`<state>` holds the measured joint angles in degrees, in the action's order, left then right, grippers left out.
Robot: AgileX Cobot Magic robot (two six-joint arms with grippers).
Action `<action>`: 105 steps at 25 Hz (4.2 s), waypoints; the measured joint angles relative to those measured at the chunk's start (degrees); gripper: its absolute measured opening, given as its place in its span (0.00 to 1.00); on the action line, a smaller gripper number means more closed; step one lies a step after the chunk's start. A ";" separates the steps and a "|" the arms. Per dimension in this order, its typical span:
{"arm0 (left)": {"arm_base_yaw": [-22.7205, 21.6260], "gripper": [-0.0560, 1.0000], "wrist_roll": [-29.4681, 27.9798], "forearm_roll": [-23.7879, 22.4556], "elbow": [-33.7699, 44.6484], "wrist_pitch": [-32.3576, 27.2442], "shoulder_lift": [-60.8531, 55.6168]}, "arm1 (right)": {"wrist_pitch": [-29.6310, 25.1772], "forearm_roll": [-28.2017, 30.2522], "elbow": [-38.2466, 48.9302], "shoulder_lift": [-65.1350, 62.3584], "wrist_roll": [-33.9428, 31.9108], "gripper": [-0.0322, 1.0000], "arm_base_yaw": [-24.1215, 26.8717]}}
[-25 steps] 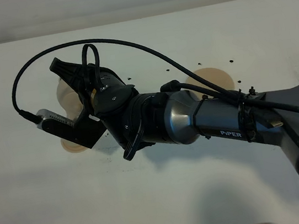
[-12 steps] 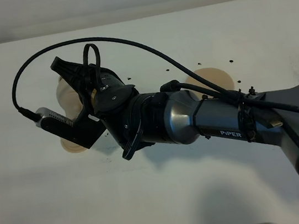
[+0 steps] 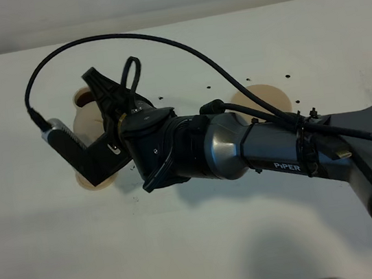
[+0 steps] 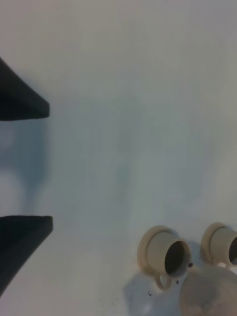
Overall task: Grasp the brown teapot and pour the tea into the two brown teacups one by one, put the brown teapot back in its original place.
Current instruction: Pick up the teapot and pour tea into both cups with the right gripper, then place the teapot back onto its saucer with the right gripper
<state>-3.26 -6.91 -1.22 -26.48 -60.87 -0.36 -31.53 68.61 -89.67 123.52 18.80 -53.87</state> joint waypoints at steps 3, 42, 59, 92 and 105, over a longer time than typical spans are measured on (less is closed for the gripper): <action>0.00 0.53 0.00 0.00 0.00 0.00 0.00 | -0.41 -2.09 -0.11 0.00 -5.49 0.11 0.00; 0.00 0.53 0.00 0.00 0.00 0.00 0.00 | 2.23 -65.17 14.30 -13.54 -14.76 0.11 2.58; 0.00 0.53 0.00 0.00 0.00 0.00 0.00 | 5.73 -66.85 14.80 -5.15 -15.04 0.11 2.58; 0.00 0.53 0.00 0.00 0.00 0.00 0.00 | -3.67 -63.79 19.57 -18.97 -18.20 0.11 31.62; 0.00 0.53 0.00 0.00 0.00 0.00 0.00 | 2.94 -63.73 22.85 -16.35 -20.84 0.11 33.47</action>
<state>-3.26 -6.91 -1.22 -26.48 -60.87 -0.36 -28.59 4.88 -66.81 107.17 -2.05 -20.40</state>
